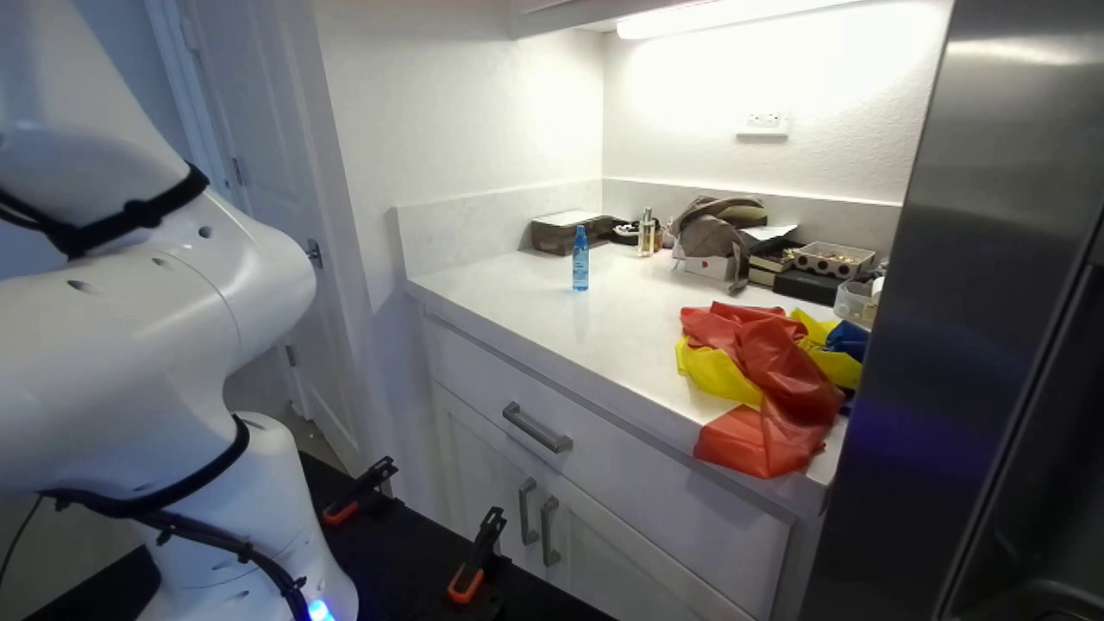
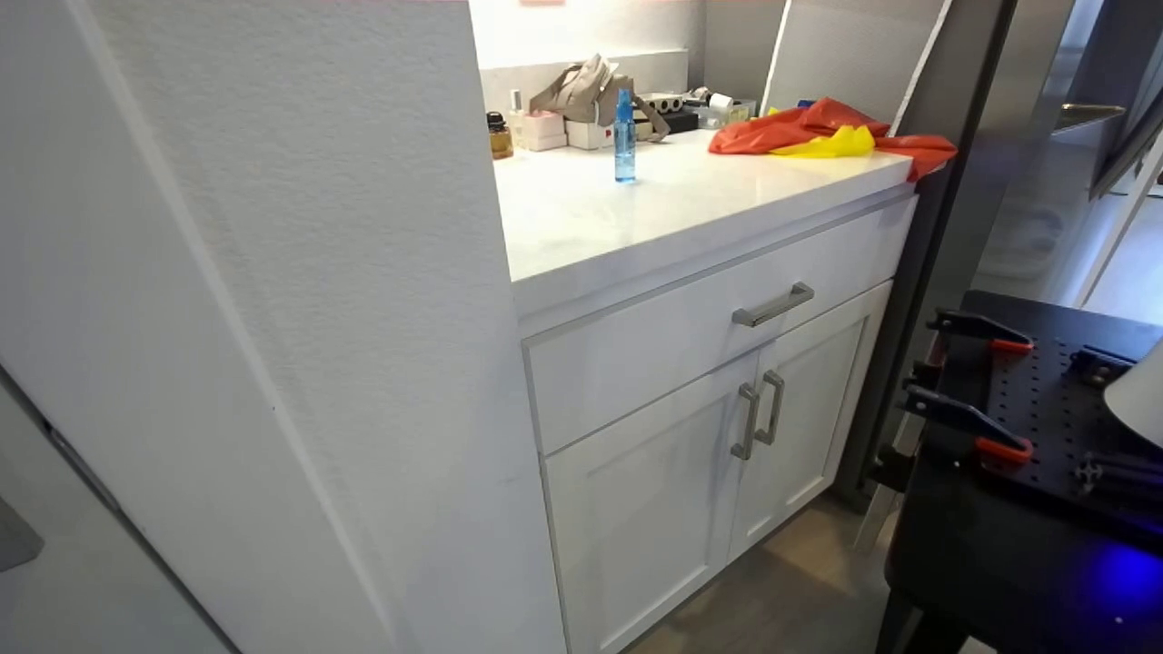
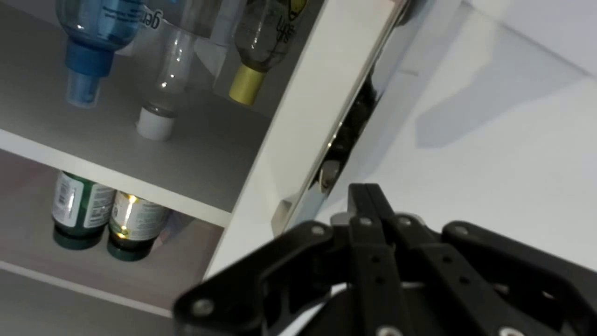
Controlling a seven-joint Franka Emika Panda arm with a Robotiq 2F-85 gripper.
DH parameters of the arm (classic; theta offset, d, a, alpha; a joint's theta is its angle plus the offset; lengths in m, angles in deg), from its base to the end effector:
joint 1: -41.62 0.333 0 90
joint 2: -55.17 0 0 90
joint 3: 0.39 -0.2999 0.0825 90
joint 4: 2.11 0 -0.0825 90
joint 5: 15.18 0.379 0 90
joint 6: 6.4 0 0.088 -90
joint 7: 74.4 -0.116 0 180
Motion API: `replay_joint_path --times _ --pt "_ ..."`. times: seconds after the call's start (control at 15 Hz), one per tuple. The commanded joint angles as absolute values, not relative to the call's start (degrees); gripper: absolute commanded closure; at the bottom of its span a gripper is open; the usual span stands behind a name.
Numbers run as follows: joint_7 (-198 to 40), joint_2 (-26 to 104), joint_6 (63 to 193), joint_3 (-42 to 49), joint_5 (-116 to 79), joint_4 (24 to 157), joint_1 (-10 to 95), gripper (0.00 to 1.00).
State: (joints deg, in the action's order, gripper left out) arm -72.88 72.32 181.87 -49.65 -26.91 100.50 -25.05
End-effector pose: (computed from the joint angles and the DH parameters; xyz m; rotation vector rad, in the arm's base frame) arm 0.5211 -0.0405 0.8001 1.7933 0.1695 1.8793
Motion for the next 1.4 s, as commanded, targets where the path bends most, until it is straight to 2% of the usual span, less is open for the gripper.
replay_joint_path --times 0.0,0.67,0.73,0.87,1.13,1.33 --pt "-73.64 70.74 181.51 -53.55 -26.88 97.68 -29.14 1.00" --pt "-73.36 69.66 181.61 -58.97 -26.84 95.48 -33.45 1.00" --pt "-73.39 69.62 181.24 -59.04 -26.74 95.40 -33.29 0.74" --pt "-73.09 69.24 180.42 -58.45 -26.66 95.34 -31.45 0.66" --pt "-71.60 69.59 177.32 -52.79 -26.18 95.69 -20.63 0.35" --pt "-70.88 70.79 172.80 -44.55 -26.27 96.62 -6.67 0.13"
